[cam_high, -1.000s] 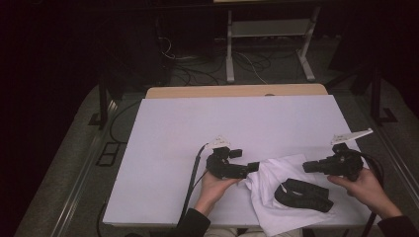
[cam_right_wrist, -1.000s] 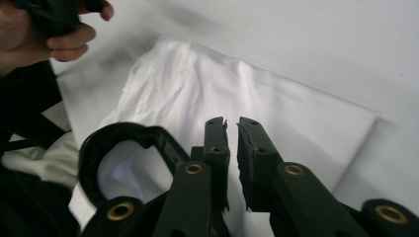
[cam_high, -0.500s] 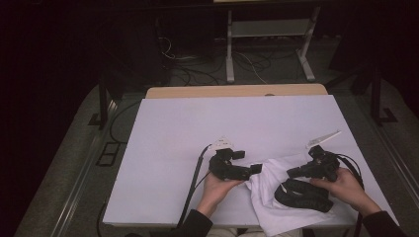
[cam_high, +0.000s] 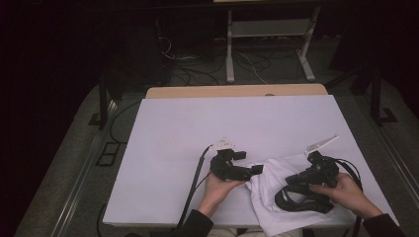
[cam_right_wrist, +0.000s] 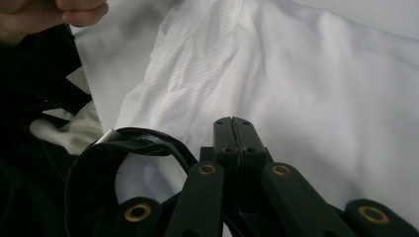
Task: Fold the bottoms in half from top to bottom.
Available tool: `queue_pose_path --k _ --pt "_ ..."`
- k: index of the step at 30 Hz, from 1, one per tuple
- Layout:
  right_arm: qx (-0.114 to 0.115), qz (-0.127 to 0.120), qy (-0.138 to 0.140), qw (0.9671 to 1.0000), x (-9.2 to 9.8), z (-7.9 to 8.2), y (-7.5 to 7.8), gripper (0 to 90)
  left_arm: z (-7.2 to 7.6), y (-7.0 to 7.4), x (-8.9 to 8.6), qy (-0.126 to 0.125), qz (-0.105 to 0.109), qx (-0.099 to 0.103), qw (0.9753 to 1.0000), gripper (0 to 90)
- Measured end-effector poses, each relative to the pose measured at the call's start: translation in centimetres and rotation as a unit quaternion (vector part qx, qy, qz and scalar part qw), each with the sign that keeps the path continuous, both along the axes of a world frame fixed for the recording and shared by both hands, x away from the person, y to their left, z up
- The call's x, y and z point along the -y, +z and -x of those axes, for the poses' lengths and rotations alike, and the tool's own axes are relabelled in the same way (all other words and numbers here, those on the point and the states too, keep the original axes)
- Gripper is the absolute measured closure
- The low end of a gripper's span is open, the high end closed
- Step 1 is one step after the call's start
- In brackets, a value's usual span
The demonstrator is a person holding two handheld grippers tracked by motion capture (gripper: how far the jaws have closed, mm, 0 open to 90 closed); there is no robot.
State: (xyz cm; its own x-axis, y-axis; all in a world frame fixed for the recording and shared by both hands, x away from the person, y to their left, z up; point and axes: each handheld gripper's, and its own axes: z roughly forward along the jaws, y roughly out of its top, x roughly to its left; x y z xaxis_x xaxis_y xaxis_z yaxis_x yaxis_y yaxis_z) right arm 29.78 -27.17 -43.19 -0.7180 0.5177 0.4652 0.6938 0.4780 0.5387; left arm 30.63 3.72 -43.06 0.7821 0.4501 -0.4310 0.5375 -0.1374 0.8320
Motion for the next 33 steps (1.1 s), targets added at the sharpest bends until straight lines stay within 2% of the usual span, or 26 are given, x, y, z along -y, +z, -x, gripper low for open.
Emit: queue_pose_path --k 2,7,13,19,24,28,33 --pt "-0.001 -0.013 0.006 0.9999 0.1 0.4 0.1 88.4 0.0 0.0 0.0 -0.001 -0.002 0.001 1.0 11.3" --pt "0.007 -0.024 0.029 0.9993 -0.1 2.2 0.6 88.4 0.1 0.0 0.1 -0.002 -0.005 0.0 1.0 11.3" --pt "0.005 -0.036 0.045 0.9983 0.3 4.2 1.0 87.6 0.1 0.0 0.1 -0.003 -0.005 0.0 1.0 11.3" --pt "-0.002 -0.048 0.058 0.9972 0.7 5.3 0.7 87.7 0.1 -0.1 0.2 0.0 -0.005 -0.003 1.0 11.3" --pt "-0.016 -0.029 0.083 0.996 0.1 5.8 -0.2 88.0 0.0 -0.1 0.3 -0.001 -0.006 -0.003 1.0 11.3" --pt "-0.025 -0.004 0.101 0.9946 -0.4 6.0 -0.9 88.3 0.0 -0.1 0.4 -0.002 -0.007 -0.003 1.0 11.2" --pt "-0.033 0.019 0.106 0.9936 -0.6 6.2 -1.7 88.5 0.0 0.0 0.3 0.002 -0.006 -0.003 1.0 10.7"
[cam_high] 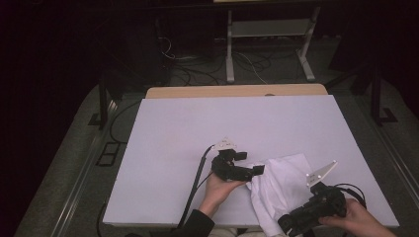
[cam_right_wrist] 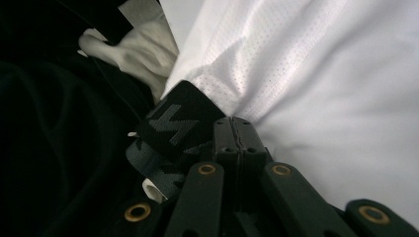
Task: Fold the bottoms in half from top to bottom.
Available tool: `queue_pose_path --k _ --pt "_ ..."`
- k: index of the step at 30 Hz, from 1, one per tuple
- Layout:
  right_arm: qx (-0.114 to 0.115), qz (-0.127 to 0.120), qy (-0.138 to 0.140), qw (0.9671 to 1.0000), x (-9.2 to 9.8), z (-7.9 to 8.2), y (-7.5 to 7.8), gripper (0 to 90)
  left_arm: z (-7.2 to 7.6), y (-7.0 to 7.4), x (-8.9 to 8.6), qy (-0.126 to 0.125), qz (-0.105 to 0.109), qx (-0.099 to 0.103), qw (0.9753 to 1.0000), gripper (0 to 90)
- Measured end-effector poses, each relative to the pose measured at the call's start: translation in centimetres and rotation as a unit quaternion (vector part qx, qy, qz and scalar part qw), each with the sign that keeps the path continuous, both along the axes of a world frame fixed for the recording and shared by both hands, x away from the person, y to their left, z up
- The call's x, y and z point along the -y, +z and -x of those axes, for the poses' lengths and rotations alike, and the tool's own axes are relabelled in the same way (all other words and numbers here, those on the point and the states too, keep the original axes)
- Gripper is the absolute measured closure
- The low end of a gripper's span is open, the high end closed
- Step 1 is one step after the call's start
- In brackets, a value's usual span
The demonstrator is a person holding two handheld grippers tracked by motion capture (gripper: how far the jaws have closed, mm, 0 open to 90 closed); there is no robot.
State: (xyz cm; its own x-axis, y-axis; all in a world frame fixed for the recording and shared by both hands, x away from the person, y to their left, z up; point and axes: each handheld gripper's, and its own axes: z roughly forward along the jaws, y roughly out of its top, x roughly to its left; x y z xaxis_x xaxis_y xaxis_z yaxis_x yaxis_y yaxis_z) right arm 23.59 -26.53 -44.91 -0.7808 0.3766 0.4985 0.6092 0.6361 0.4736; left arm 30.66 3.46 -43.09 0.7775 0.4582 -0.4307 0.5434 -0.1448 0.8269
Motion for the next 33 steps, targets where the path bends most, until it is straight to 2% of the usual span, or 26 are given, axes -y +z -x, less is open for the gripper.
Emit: queue_pose_path --k 12,16,21,26,33 --pt "0.006 0.0 -0.001 1.0 0.0 0.1 -0.1 88.6 0.0 0.0 0.0 0.0 0.0 -0.003 1.0 10.3" --pt "0.007 -0.01 -0.003 0.9999 0.1 0.1 0.3 87.2 -0.1 0.0 -0.1 0.0 -0.002 -0.001 1.0 10.0" --pt "0.027 -0.028 -0.007 0.9992 0.2 0.0 1.4 84.8 -0.1 0.0 -0.3 0.002 -0.003 -0.001 1.0 9.9" --pt "0.049 -0.039 -0.009 0.998 0.4 -0.1 2.4 77.8 -0.1 0.1 -0.3 0.001 -0.004 0.0 1.0 9.8" --pt "0.096 -0.045 -0.039 0.9936 0.8 -0.7 3.9 56.5 -0.3 0.0 -0.5 0.007 -0.008 -0.001 0.9999 9.6"
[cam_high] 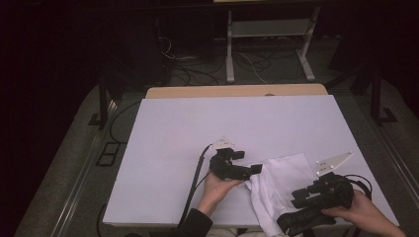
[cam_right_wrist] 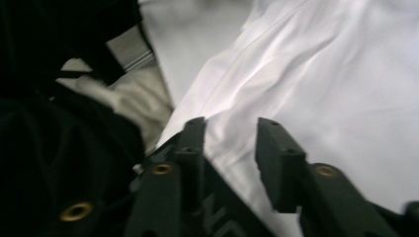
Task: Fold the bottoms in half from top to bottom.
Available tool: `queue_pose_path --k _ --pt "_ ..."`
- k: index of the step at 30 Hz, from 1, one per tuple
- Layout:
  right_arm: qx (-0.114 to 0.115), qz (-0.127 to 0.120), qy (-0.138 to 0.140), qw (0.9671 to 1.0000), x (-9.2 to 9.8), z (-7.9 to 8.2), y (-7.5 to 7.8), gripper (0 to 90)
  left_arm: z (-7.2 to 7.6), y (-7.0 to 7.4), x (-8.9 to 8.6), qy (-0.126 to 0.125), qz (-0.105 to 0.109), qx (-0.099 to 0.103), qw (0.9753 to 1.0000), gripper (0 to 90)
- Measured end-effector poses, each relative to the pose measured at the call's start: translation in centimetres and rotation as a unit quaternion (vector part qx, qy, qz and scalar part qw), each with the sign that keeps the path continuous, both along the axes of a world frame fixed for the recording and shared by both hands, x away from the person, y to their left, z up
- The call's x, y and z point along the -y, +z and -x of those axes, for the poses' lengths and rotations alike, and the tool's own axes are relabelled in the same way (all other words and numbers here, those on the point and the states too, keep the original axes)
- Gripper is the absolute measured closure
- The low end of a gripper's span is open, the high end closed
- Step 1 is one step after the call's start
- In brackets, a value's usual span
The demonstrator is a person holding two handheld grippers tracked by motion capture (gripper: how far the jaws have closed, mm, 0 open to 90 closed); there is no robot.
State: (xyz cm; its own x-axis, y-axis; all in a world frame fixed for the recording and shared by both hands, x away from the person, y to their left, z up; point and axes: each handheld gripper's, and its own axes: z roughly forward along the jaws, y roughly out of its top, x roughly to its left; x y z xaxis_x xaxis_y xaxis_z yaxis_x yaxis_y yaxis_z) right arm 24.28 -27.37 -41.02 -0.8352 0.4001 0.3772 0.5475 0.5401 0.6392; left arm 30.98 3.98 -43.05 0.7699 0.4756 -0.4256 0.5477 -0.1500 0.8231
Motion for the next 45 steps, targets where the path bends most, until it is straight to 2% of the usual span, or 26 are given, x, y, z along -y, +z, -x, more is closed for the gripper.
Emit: queue_pose_path --k 5,9,14,17,21,28,33,36,39,41,45 --pt "0.016 -0.014 -0.018 0.9996 0.6 -1.0 0.8 40.4 -0.1 -0.1 -0.2 0.003 -0.011 0.001 0.9999 9.5" --pt "0.028 -0.027 -0.031 0.9988 1.1 -2.0 1.3 34.3 -0.3 -0.1 -0.3 0.004 -0.011 -0.004 0.9999 9.5" --pt "0.036 -0.025 -0.038 0.9983 1.5 -3.2 1.5 25.3 -0.5 -0.2 -0.4 0.001 -0.013 -0.014 0.9998 10.7" --pt "0.034 -0.023 -0.043 0.9982 1.6 -4.0 1.5 19.9 -0.6 -0.3 -0.4 0.001 -0.016 -0.017 0.9997 10.8" --pt "0.036 -0.02 -0.047 0.998 1.9 -4.9 1.5 16.4 -0.6 -0.4 -0.4 0.0 -0.017 -0.019 0.9997 10.7" --pt "0.043 -0.021 -0.07 0.9964 2.7 -6.6 1.6 15.8 -0.9 -0.6 -0.6 0.001 -0.021 -0.024 0.9995 10.7" --pt "0.046 -0.011 -0.088 0.995 3.5 -7.9 1.3 15.9 -1.1 -0.7 -0.7 0.001 -0.025 -0.026 0.9993 10.8" --pt "0.048 -0.007 -0.101 0.9937 3.9 -8.6 1.0 16.2 -1.2 -0.8 -0.7 0.0 -0.03 -0.026 0.9992 11.2" --pt "0.046 -0.009 -0.106 0.9933 4.6 -9.3 0.5 19.0 -1.3 -1.0 -0.8 -0.008 -0.028 -0.036 0.9989 12.5" --pt "0.048 -0.002 -0.113 0.9924 4.9 -9.8 0.1 19.0 -1.3 -1.1 -0.7 -0.011 -0.029 -0.039 0.9988 12.7" --pt "0.041 0.001 -0.124 0.9914 5.4 -10.6 -0.6 19.3 -1.4 -1.2 -0.6 -0.011 -0.033 -0.039 0.9986 12.7"
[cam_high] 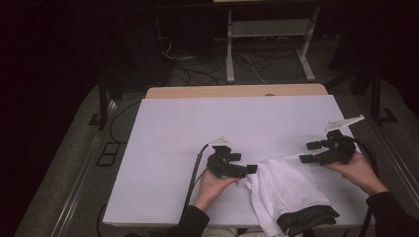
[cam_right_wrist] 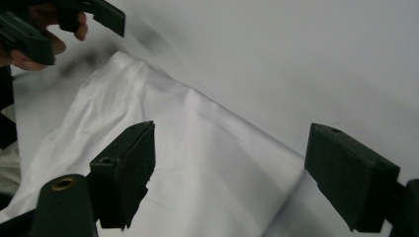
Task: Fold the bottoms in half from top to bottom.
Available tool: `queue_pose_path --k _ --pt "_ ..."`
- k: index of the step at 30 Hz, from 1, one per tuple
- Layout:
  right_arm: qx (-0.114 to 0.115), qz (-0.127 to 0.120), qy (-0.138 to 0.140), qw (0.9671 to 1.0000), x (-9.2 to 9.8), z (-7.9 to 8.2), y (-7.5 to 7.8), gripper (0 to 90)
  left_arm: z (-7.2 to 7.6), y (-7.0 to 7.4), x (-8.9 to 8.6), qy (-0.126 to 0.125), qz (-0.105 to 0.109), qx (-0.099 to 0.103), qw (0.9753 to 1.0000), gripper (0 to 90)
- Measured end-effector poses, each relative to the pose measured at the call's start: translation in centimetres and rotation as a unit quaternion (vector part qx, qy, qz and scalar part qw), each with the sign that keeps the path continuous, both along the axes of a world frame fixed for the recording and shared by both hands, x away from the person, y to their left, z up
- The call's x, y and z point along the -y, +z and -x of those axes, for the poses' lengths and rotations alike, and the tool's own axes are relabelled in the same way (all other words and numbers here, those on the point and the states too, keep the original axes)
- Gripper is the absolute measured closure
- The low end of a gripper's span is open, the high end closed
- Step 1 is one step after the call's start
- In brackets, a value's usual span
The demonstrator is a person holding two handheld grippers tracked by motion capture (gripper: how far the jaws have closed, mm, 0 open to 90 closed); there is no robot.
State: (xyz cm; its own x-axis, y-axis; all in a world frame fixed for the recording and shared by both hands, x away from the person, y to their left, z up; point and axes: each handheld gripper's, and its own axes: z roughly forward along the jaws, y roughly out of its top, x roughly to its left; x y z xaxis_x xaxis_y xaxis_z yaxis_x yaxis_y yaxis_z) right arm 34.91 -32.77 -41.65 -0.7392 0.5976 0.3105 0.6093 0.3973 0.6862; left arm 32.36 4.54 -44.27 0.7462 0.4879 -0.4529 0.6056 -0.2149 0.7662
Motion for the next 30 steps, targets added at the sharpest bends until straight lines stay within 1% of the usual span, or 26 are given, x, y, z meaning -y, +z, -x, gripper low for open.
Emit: queue_pose_path --k 7,12,15,19,21,22,24,26,29,30 --pt "-0.008 0.008 -0.014 0.9998 0.4 -1.0 -1.1 20.9 -0.2 -0.4 0.0 0.005 -0.013 -0.001 0.9999 12.7" --pt "-0.014 0.013 -0.019 0.9996 0.4 -1.7 -1.8 23.3 -0.4 -0.7 -0.1 0.007 -0.024 -0.007 0.9997 12.9" --pt "-0.019 0.015 -0.024 0.9994 0.5 -2.0 -2.2 26.1 -0.6 -1.0 -0.1 -0.004 -0.027 -0.015 0.9995 15.2" --pt "-0.022 0.015 -0.021 0.9994 0.7 -2.3 -2.6 32.6 -0.7 -1.3 0.0 -0.012 -0.042 -0.02 0.9988 18.8" --pt "-0.026 0.017 -0.02 0.9993 0.7 -2.4 -2.8 38.6 -0.7 -1.5 0.0 -0.014 -0.049 -0.024 0.9984 21.6" --pt "-0.03 0.016 -0.014 0.9993 0.7 -2.5 -3.0 42.0 -0.8 -1.6 0.0 -0.013 -0.053 -0.028 0.9981 23.1" --pt "-0.03 0.014 -0.017 0.9993 0.9 -2.7 -3.2 46.3 -0.9 -1.8 0.0 -0.014 -0.053 -0.038 0.9978 27.5" --pt "-0.03 0.015 -0.014 0.9994 1.0 -2.8 -3.4 51.9 -1.0 -1.9 0.0 -0.012 -0.057 -0.042 0.9974 34.1" --pt "-0.033 0.03 -0.006 0.999 0.8 -2.8 -3.7 59.7 -1.0 -2.0 0.0 -0.014 -0.056 -0.041 0.9975 47.7" --pt "-0.03 0.034 -0.004 0.9989 0.7 -2.8 -3.8 62.6 -1.0 -2.0 0.1 -0.017 -0.055 -0.041 0.9975 51.0"
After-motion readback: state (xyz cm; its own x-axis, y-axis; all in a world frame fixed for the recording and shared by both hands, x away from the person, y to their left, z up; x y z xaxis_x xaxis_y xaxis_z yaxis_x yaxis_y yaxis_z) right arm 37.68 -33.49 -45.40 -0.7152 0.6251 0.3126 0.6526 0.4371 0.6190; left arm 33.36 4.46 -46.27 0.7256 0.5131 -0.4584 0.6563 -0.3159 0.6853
